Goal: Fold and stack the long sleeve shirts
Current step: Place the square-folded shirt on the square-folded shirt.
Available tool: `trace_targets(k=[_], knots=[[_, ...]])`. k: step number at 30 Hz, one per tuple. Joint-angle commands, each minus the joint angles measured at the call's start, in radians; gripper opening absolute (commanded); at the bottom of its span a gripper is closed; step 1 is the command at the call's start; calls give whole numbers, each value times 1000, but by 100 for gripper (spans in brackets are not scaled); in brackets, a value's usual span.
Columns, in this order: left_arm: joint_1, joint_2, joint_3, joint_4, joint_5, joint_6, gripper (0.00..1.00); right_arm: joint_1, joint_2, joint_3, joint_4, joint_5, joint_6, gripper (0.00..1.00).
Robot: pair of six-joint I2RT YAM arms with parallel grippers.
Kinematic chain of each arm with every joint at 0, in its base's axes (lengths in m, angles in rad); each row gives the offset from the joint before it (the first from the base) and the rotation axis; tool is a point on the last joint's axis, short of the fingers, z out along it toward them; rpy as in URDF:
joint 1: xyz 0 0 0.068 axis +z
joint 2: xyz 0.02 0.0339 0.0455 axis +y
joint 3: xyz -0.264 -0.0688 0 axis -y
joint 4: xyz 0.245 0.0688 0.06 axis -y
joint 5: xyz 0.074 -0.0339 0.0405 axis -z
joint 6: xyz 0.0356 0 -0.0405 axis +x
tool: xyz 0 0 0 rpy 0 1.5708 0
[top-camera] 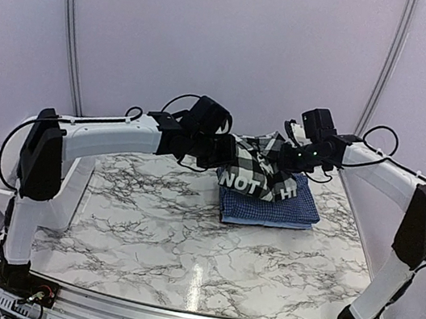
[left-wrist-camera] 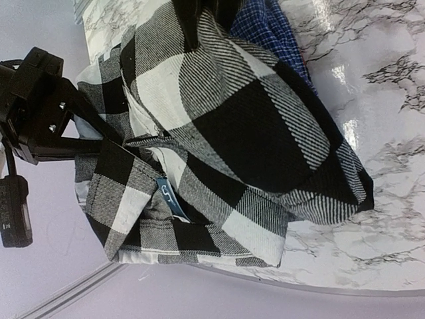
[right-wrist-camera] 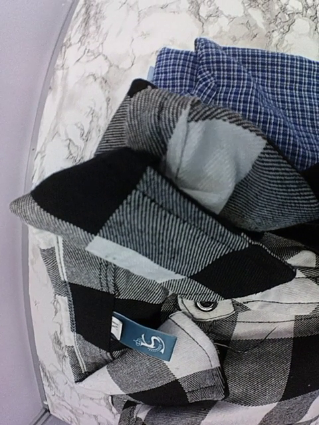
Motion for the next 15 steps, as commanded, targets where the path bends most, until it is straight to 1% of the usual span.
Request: trace_targets(k=[1, 4, 7, 9, 14, 15], knots=[[-20, 81, 102, 19, 21, -22, 0, -64, -48, -35, 34, -6, -44, 0], [-26, 130, 139, 19, 30, -34, 0, -104, -38, -55, 48, -20, -60, 0], [-25, 176, 167, 20, 32, -49, 0, -118, -24, -61, 50, -21, -69, 0], [-26, 192, 181, 20, 61, -60, 0, -127, -18, -65, 49, -11, -72, 0], [-26, 208, 178, 19, 67, -76, 0, -147, -4, -72, 46, 1, -76, 0], [-25, 210, 175, 19, 65, -77, 0, -151, -1, -74, 47, 7, -79, 4]])
